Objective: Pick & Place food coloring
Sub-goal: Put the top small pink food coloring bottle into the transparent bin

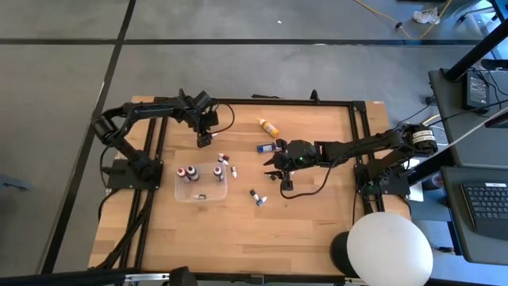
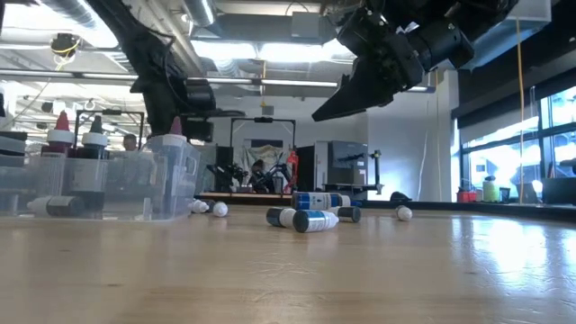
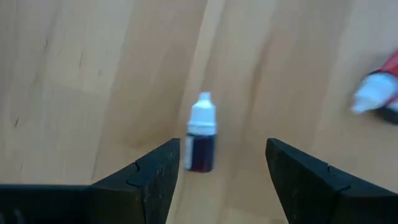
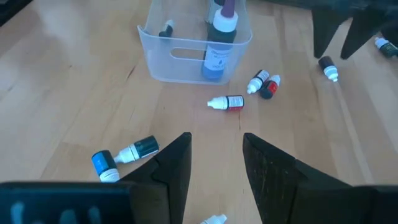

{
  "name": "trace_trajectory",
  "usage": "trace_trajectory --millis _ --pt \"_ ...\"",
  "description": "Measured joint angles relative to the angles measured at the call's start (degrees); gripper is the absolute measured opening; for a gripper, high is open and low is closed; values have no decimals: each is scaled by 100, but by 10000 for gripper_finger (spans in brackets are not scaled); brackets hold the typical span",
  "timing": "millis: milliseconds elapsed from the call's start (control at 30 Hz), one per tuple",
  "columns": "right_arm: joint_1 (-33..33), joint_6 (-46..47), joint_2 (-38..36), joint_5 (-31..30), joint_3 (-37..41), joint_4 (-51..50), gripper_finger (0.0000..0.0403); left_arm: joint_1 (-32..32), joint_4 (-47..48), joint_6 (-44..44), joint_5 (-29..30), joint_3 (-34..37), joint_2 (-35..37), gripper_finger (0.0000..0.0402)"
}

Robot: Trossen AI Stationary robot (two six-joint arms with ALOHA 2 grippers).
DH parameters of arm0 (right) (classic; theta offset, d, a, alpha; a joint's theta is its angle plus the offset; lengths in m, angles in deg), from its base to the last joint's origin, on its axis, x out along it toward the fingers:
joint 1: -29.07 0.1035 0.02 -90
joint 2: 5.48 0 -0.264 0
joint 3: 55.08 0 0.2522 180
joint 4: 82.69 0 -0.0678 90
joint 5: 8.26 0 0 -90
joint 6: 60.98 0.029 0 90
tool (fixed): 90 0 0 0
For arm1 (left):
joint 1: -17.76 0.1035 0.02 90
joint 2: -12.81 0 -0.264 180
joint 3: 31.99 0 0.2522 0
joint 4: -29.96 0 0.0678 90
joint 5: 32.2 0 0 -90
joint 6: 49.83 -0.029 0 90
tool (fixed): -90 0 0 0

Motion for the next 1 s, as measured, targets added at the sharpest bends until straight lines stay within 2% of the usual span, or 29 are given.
trace_trajectory --millis 167,433,600,900,1000 --pt "0 0 0 0 0 25 148 -17 -152 -86 661 4 -360 225" --pt "0 2 0 -1 0 19 148 -24 -372 -244 667 -7 -572 203" --pt "0 -17 0 -2 0 18 148 -28 -349 -244 656 -7 -574 164" --pt "0 -17 0 -2 0 10 148 -188 -288 -239 771 4 -496 72" --pt "0 -17 0 -2 0 -10 148 -232 -255 -156 844 4 -372 60"
